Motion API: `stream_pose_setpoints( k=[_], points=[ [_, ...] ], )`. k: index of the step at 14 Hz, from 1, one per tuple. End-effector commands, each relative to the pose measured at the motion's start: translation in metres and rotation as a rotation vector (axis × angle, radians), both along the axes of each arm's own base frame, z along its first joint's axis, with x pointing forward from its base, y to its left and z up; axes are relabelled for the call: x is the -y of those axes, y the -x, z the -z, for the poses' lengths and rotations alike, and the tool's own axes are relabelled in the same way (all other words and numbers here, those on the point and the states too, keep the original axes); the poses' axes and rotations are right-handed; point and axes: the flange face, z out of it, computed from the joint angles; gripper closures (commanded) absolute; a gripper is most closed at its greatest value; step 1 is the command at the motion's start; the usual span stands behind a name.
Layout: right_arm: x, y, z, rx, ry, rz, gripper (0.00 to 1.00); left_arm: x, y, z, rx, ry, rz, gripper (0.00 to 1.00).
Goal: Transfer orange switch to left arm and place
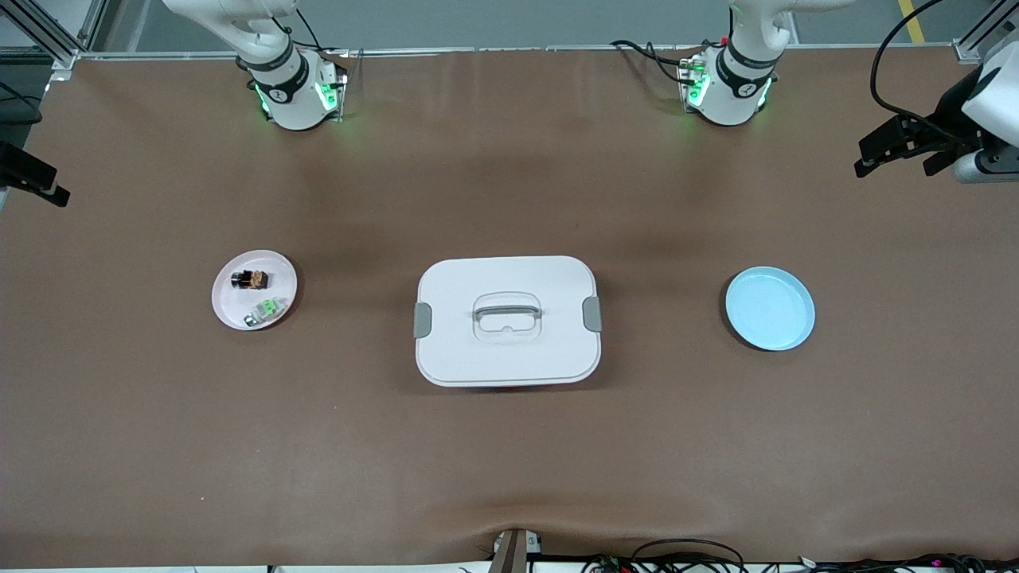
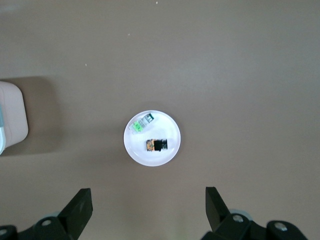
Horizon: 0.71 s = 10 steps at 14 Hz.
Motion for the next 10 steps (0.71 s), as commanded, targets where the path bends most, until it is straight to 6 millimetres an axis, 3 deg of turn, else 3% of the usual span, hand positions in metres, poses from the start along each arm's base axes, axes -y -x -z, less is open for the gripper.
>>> stream_pose_setpoints(
  k=[1,5,10],
  points=[
    [0.006,-0.012,0.01,-0.004,0.009,0.011,0.0,0.0,-0.001,-0.007,0.005,-0.016,0.024,0.0],
    [0.006,-0.03,0.038,-0.033,0.017,0.008,0.0,0.003,-0.001,-0.012,0.016,-0.016,0.029,0.0],
    [0.013,-0.047,0.054,0.0,0.025,0.012,0.0,-0.001,-0.002,-0.01,0.013,-0.016,0.021,0.0]
  ],
)
